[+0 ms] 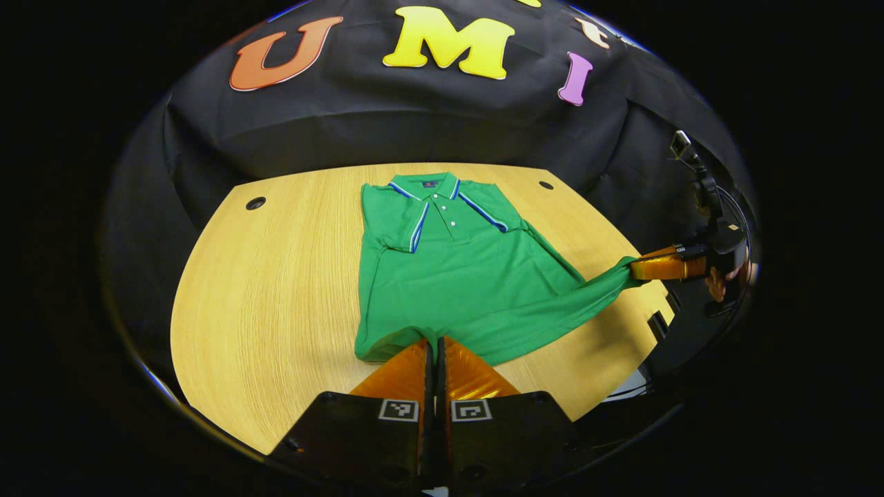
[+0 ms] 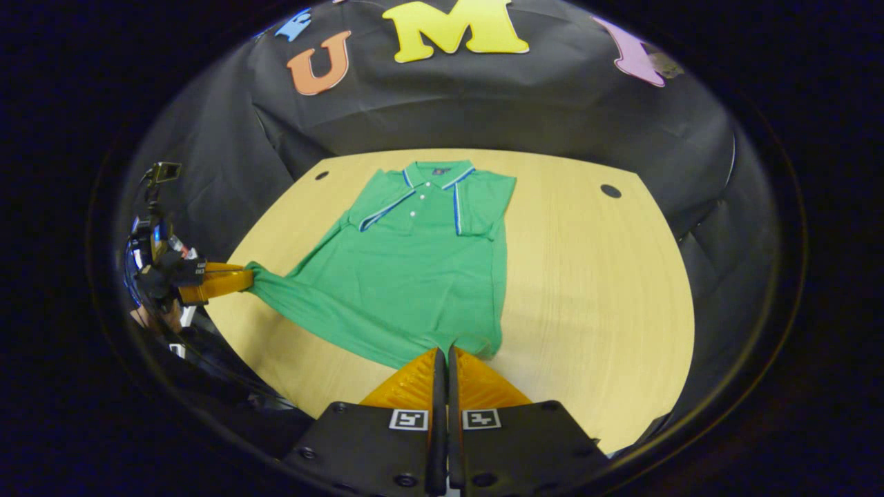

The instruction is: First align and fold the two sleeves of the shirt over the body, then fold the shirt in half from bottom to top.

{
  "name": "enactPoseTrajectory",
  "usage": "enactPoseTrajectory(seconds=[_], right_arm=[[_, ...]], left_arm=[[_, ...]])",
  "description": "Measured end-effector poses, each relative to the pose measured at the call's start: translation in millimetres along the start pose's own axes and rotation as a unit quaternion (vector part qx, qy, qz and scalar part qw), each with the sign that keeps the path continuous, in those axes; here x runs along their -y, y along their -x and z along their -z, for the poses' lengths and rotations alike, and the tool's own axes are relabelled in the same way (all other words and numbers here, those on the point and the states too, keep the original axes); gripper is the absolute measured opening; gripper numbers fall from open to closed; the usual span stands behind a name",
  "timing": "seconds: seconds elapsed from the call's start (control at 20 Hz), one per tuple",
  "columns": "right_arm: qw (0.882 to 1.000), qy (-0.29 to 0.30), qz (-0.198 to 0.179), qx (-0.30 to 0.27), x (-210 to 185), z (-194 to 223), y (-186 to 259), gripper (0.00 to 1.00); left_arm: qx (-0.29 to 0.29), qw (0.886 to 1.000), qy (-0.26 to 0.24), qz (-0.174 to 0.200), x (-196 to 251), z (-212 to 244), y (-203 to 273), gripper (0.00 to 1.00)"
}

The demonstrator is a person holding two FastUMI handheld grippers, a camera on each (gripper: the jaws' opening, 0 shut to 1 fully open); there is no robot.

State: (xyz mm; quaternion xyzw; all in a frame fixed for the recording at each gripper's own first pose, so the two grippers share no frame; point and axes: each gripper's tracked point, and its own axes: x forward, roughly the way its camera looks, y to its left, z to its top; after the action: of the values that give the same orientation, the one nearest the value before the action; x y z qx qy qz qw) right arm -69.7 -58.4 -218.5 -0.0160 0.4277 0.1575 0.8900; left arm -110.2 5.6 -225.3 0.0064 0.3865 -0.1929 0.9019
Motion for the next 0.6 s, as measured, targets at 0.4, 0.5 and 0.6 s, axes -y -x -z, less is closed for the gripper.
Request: enactPoseTrajectory(seconds=[0.4, 0.5, 0.6], right_arm=[[0.999, 0.007, -0.007, 0.041, -2, -74, -6, 0.04], [0.999, 0.011, -0.005, 0.052, 0, -92, -7, 0.04], [0.998, 0.014, -0.003, 0.061, 3, -108, -8, 0.04]], left_arm=[[0.041, 0.999, 0.004, -0.008, -17, -63, -3, 0.03], [0.051, 0.999, -0.001, -0.010, -22, -81, -8, 0.03], [0.062, 0.998, -0.008, -0.012, -27, -99, -15, 0.03]])
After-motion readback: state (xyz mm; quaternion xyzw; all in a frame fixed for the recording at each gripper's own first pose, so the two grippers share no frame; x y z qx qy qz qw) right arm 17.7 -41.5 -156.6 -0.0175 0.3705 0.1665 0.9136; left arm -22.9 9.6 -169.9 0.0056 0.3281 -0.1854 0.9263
